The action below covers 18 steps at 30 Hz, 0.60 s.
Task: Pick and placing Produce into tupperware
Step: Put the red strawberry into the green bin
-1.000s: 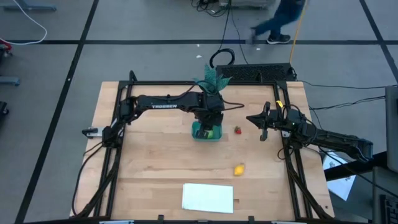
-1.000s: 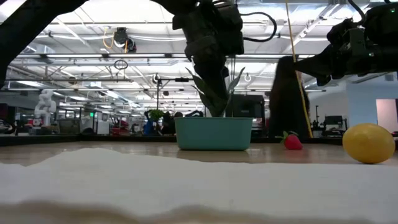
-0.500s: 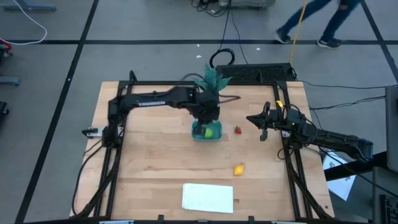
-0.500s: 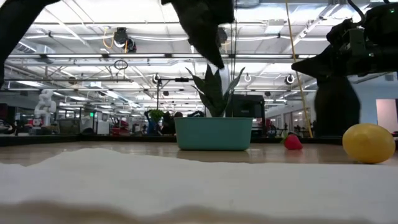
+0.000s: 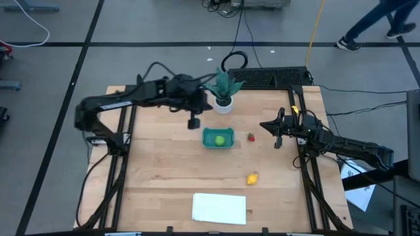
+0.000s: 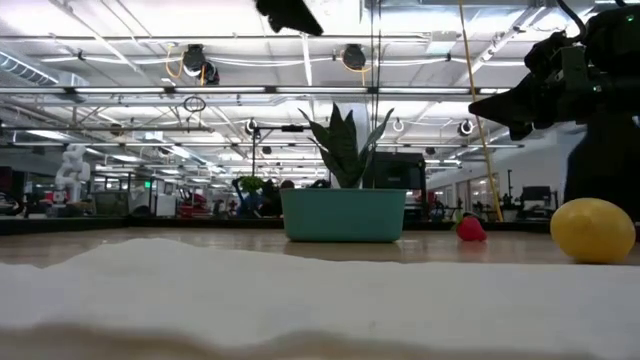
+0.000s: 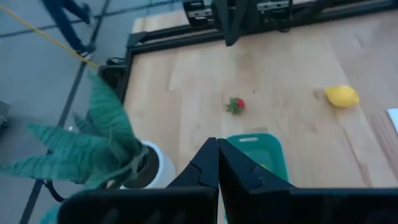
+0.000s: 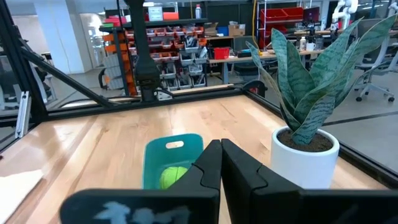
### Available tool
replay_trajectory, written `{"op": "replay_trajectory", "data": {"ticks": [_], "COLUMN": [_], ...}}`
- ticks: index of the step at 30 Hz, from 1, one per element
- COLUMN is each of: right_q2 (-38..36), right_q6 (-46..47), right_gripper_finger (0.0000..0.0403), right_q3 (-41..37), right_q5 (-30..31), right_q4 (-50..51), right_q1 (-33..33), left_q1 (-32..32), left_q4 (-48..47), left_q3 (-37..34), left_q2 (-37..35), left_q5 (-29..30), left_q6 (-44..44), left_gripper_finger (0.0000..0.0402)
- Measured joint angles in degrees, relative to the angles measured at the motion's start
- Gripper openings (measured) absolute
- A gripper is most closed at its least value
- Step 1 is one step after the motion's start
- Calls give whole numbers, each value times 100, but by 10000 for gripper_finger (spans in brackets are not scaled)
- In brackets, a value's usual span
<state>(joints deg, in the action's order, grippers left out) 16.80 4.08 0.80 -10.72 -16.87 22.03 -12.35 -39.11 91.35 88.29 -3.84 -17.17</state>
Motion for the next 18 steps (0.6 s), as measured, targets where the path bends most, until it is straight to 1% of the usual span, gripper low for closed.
{"op": "replay_trajectory", "data": {"ticks": [3, 6, 8, 10, 12, 15, 18], "right_q2": [0, 2, 2, 2, 2, 0, 2], "right_q6": [0, 0, 1, 0, 0, 0, 0], "right_gripper_finger": [0, 0, 0, 0, 0, 0, 0], "right_q3": [1, -1, 0, 1, 0, -1, 1], "right_q5": [0, 0, 0, 0, 0, 0, 0], "right_q4": [-10, -43, -41, -41, -39, -27, -18], "right_q1": [1, 1, 1, 1, 0, 1, -1], "left_q1": [-97, -194, -228, -228, -227, -239, -227], "left_q4": [673, 1462, 2211, 2987, 3632, 4177, 4754], "left_q3": [-847, -1711, -2335, -2965, -3544, -4334, -4967], "left_q2": [-565, -1075, -1405, -1774, -2139, -2640, -3094], "left_q5": [-26, -338, -558, -616, -519, -297, -13], "left_q6": [267, 591, 833, 997, 1094, 1230, 1431], "left_gripper_finger": [1, 0, 0, 0, 0, 0, 1]}}
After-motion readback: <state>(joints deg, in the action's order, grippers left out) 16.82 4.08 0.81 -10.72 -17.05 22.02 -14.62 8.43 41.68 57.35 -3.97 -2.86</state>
